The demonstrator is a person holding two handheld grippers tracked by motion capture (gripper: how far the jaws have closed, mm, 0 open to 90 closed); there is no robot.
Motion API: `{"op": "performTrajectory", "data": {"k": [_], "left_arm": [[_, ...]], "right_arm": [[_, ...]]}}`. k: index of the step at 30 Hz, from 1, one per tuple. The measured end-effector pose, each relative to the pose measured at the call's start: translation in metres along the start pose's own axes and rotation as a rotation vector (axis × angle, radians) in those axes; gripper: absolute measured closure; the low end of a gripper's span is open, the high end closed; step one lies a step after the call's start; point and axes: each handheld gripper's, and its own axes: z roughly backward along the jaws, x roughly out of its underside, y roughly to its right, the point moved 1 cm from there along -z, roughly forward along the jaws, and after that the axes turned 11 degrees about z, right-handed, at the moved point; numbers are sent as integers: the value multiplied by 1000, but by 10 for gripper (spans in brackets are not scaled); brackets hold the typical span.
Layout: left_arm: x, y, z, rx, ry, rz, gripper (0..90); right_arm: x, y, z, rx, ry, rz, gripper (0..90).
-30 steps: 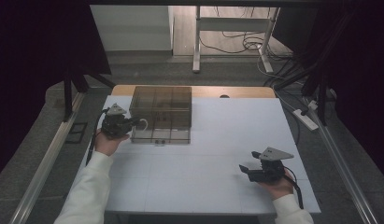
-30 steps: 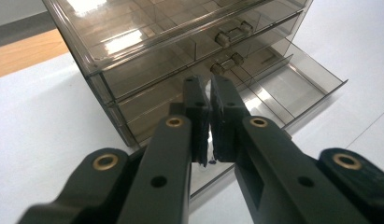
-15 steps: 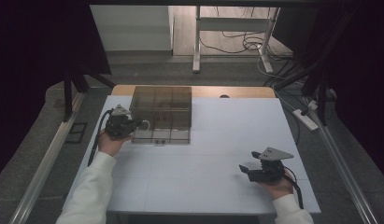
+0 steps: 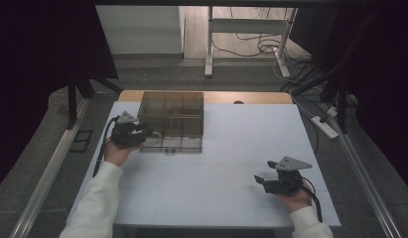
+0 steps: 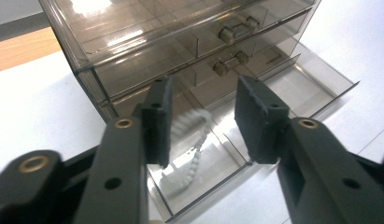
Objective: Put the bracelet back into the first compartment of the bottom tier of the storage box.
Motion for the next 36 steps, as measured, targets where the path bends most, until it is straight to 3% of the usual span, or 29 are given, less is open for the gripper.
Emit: {"op": "performTrajectory", "data": {"k": [9, 23, 36], "left_arm": [[0, 1, 2, 19, -8, -4, 447], [2, -2, 7, 16, -9, 0, 448], [12, 21, 14, 76, -31, -39, 370]], "right_arm": [[0, 0, 0, 1, 1, 1, 233], [0, 0, 0, 1, -2, 0, 233], [0, 0, 0, 1, -2, -2, 233]]}}
